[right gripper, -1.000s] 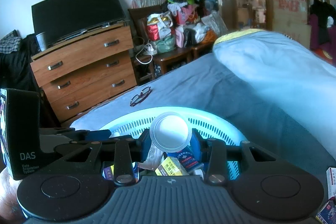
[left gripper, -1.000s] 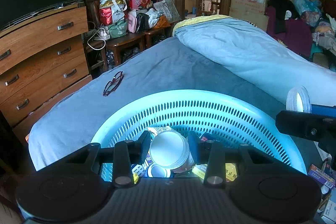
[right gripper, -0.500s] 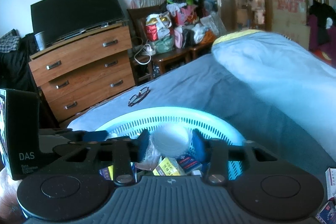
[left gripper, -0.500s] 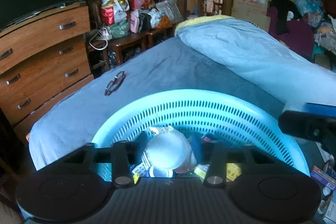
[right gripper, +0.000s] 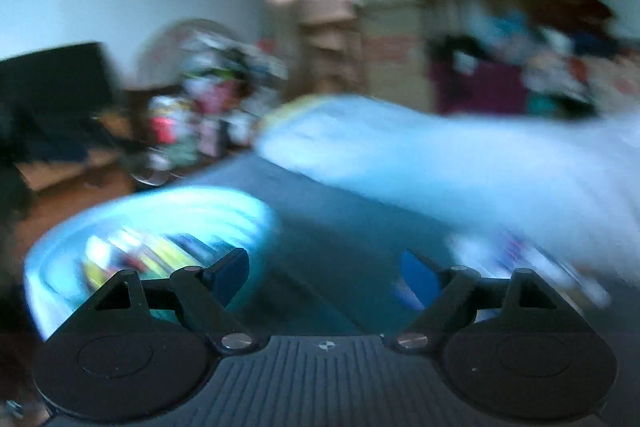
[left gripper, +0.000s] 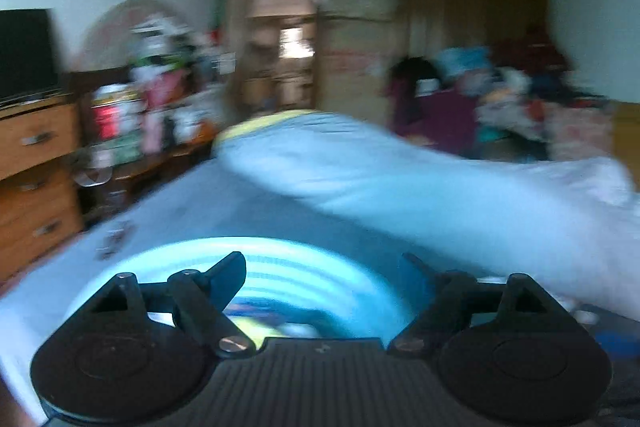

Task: Organize objects
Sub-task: 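Move both open grippers back to the medicine pile, then grasp a blue-white medicine box with the left gripper while the right grasps a white cap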

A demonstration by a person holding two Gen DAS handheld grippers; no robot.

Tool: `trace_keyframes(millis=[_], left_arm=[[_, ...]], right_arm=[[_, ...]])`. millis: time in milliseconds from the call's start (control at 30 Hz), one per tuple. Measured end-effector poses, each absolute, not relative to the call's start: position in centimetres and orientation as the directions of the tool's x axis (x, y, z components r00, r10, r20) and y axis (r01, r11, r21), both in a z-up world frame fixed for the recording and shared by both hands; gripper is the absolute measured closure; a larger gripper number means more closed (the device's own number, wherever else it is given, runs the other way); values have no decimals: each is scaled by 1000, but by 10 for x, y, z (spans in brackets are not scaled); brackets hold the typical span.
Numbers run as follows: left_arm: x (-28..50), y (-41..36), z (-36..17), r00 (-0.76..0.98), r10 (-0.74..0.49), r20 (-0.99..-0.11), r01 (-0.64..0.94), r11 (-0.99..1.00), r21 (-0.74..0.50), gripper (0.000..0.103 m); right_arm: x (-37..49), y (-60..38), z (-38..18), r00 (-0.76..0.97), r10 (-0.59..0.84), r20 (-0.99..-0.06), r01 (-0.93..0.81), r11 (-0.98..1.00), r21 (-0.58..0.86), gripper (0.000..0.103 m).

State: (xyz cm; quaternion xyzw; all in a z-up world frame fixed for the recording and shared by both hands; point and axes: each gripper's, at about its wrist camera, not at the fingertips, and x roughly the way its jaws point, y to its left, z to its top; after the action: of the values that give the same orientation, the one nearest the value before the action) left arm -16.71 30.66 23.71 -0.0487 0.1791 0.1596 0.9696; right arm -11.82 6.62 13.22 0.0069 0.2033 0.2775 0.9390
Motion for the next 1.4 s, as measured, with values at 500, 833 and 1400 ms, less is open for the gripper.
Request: trace_keyframes(millis=[500,833,1400], left_arm=[[-71,177,104,735,-127,-666,70,991,-112,31],[0,118,33,666,-213,-715,164,977,-138,28],[34,84,13,648,-179,-741,186,980,-74,40]], right_arm=[[-32,-78,26,758,201,-621,-199,977,74,36],[-45,-113,8,759,217,-614,-125,974,190,33],[-44,-115,2,774,229,-591,-130,970,206,31]])
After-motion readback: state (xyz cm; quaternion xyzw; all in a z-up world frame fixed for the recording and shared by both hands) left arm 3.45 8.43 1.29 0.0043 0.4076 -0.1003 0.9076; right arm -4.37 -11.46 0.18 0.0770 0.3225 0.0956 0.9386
